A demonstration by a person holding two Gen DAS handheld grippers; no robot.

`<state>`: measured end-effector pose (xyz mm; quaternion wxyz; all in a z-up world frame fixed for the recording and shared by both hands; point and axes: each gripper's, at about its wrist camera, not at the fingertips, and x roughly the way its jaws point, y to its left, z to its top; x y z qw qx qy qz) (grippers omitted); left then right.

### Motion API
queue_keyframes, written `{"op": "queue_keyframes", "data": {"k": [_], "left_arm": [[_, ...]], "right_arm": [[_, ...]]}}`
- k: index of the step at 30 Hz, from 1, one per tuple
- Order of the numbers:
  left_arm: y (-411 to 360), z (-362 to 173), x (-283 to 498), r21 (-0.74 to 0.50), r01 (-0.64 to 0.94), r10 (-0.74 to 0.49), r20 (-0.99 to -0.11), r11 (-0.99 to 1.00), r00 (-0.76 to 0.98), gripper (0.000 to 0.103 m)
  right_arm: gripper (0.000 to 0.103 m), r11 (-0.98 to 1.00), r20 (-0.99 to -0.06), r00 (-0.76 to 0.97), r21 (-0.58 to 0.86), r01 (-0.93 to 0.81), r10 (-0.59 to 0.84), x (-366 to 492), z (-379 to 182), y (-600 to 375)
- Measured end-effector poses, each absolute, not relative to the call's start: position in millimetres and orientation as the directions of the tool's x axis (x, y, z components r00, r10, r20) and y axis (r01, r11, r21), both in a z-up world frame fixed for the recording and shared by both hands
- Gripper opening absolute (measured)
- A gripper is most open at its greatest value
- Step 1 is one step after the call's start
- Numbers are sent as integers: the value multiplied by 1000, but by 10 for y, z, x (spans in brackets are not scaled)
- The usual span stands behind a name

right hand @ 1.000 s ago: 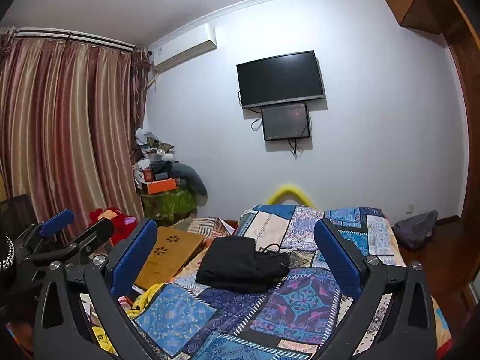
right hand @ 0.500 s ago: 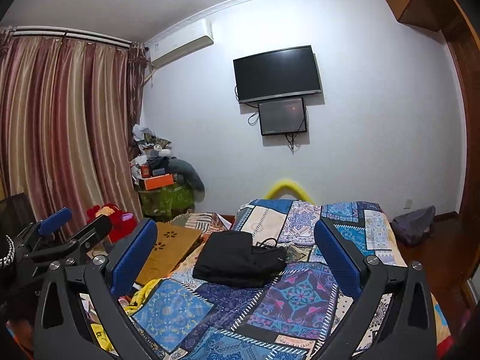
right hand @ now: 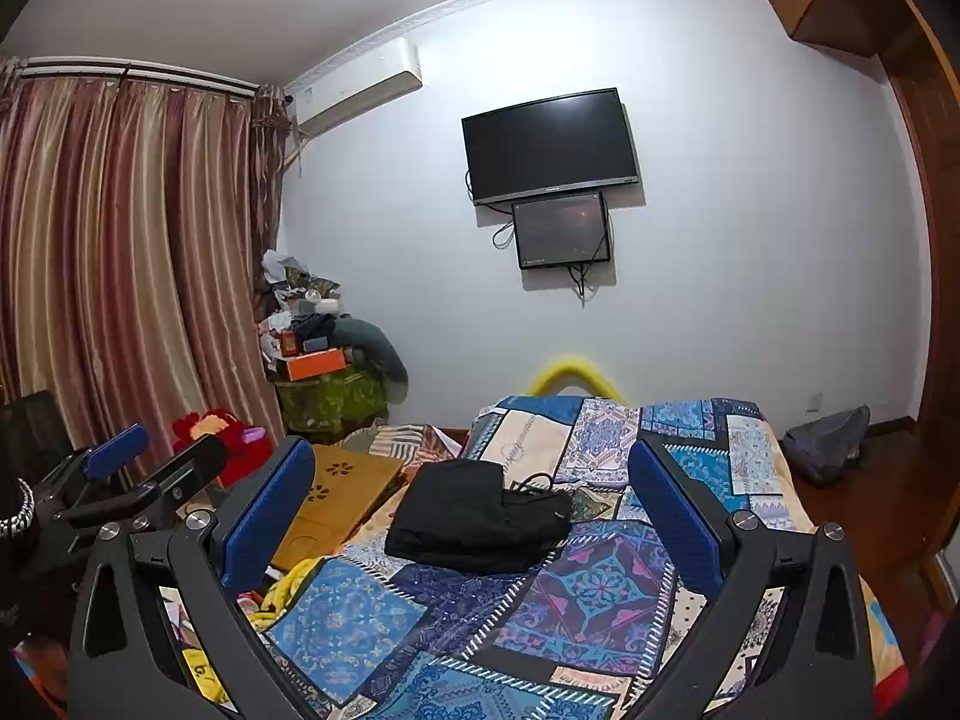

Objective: Fold large clothes

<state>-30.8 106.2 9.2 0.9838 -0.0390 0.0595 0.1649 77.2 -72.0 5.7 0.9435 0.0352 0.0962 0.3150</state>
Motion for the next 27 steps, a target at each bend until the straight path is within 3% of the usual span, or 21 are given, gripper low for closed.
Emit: {"op": "queue_keyframes", "data": {"k": [27], "left_arm": [[1040,74,-277,-71,-267,254,-158,961,954,102]], "right_arm": [[103,809,-178,790,119,-575,587,782,42,-668]]}}
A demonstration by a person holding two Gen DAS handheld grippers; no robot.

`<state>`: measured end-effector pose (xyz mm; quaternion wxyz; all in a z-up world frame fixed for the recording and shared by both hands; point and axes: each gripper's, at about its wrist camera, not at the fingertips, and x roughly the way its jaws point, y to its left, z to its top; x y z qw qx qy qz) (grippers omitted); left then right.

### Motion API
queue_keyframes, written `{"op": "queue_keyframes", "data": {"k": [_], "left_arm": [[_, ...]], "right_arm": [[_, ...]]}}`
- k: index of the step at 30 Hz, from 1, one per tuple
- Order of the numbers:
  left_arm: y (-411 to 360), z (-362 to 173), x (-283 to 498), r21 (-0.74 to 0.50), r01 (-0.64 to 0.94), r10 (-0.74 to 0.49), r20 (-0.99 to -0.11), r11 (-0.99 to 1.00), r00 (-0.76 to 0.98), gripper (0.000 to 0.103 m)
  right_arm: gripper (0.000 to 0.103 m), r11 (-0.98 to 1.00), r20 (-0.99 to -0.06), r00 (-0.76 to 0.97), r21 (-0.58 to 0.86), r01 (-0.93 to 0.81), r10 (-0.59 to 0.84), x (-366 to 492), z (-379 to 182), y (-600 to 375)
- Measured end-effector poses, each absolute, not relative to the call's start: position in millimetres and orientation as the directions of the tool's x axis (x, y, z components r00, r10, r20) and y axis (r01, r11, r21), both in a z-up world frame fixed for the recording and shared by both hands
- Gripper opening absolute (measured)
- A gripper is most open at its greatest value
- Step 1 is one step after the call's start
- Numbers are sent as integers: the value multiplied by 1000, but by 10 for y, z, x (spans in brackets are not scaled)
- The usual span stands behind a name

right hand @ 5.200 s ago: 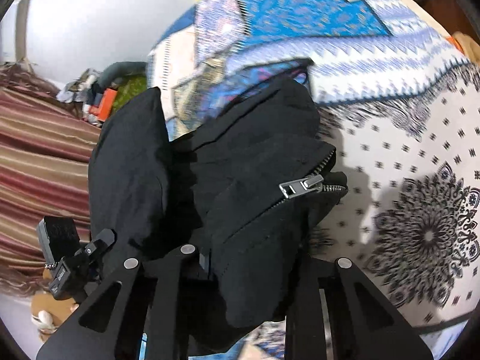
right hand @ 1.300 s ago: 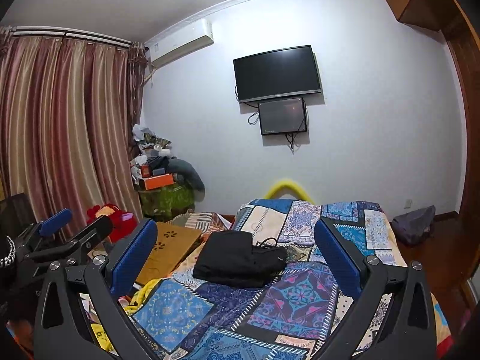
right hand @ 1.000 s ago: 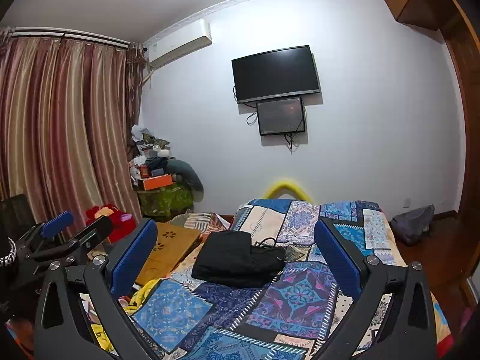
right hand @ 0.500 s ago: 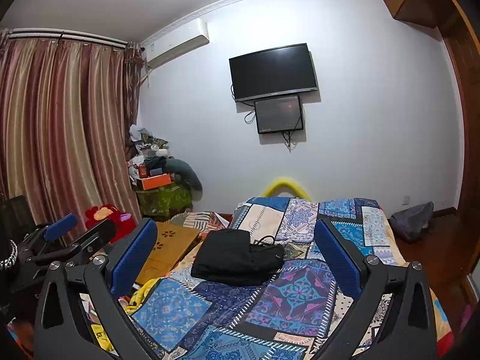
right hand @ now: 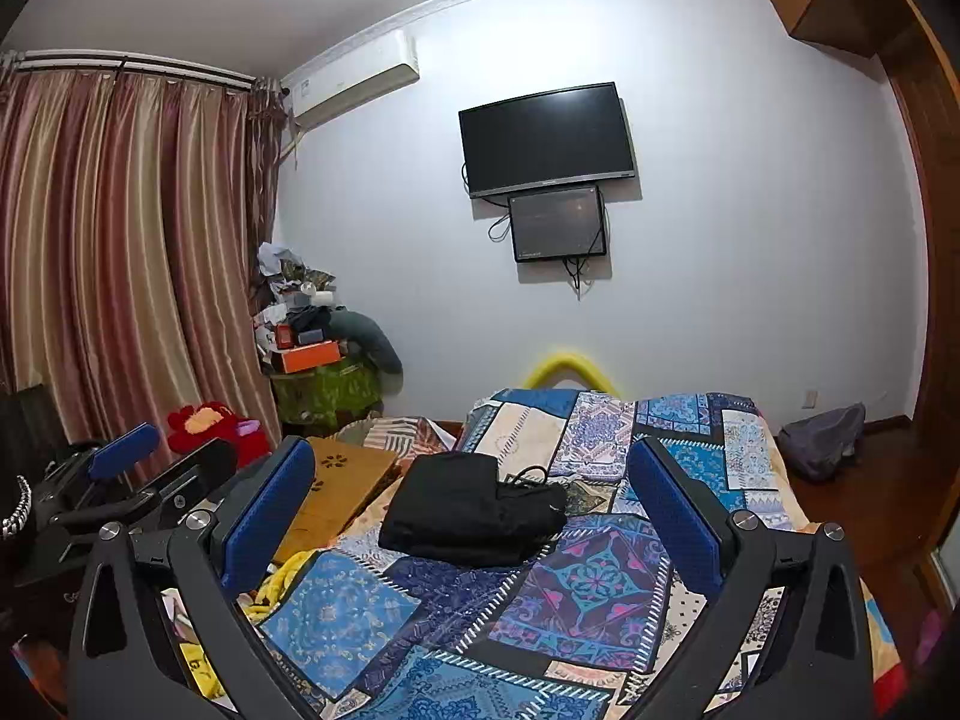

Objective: Fold large clothes

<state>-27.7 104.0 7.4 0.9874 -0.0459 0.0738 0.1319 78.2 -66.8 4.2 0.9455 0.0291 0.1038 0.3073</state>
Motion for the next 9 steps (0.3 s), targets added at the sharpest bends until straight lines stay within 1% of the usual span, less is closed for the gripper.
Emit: {"op": "queue_keyframes", "data": {"k": [9], "left_arm": [[1060,59,-262,-78,-281,265,-171,957,949,102]], "right_arm": [[103,809,-191,787,117,-576,587,791,38,-644]]}}
